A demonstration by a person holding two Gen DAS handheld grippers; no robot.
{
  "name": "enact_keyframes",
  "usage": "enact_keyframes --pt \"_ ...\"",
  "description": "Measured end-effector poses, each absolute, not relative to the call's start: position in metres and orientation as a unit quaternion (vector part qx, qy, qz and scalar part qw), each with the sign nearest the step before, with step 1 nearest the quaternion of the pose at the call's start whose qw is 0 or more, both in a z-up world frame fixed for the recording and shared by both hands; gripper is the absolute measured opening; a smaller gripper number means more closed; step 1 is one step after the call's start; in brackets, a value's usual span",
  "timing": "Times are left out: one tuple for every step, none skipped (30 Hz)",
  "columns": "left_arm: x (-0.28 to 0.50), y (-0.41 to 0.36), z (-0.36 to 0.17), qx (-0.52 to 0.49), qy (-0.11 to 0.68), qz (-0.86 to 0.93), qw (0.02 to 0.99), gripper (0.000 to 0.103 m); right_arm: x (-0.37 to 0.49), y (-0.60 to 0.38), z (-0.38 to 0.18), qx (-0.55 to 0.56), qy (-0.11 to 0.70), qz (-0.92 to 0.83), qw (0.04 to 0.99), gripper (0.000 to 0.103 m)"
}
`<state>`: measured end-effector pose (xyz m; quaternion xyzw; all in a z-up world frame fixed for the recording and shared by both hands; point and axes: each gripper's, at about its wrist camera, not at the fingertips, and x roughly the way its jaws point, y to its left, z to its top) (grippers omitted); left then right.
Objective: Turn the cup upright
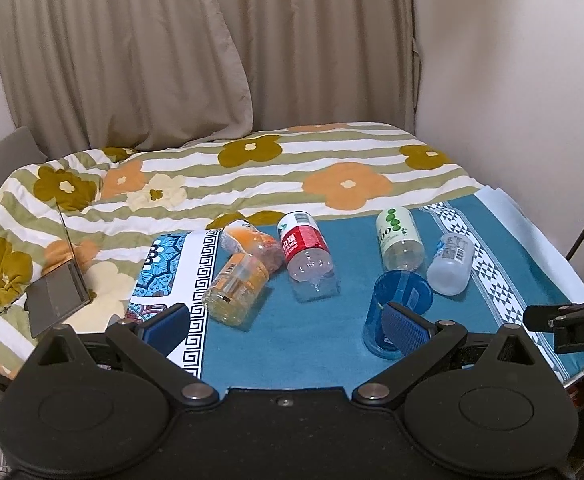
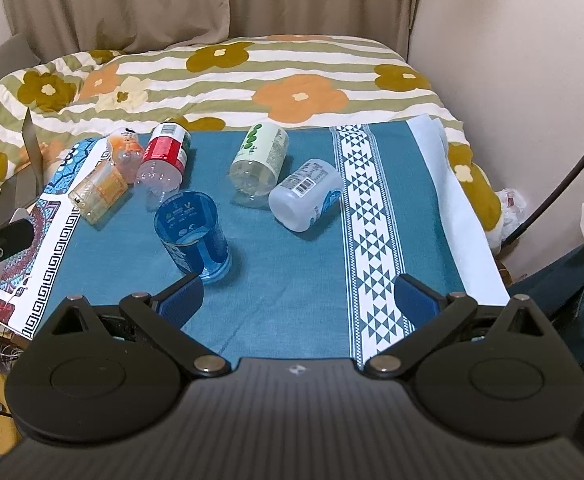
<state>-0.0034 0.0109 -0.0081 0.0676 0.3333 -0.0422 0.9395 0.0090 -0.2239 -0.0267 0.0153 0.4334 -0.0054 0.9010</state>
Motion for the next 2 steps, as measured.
enact_keyframes --pt "-0.0027 0.0116 -0.0079 0.066 0.334 -0.04 0.939 0.103 0.0104 -0.2221 -0.0276 0.014 0.434 -0.003 0.901 0.103" --pt "-0.0017 0.0122 -0.0077 0.064 0.336 -0.038 0.939 0.103 0.0141 -0.2227 -0.0287 0.013 0.436 0.0 0.9 0.103"
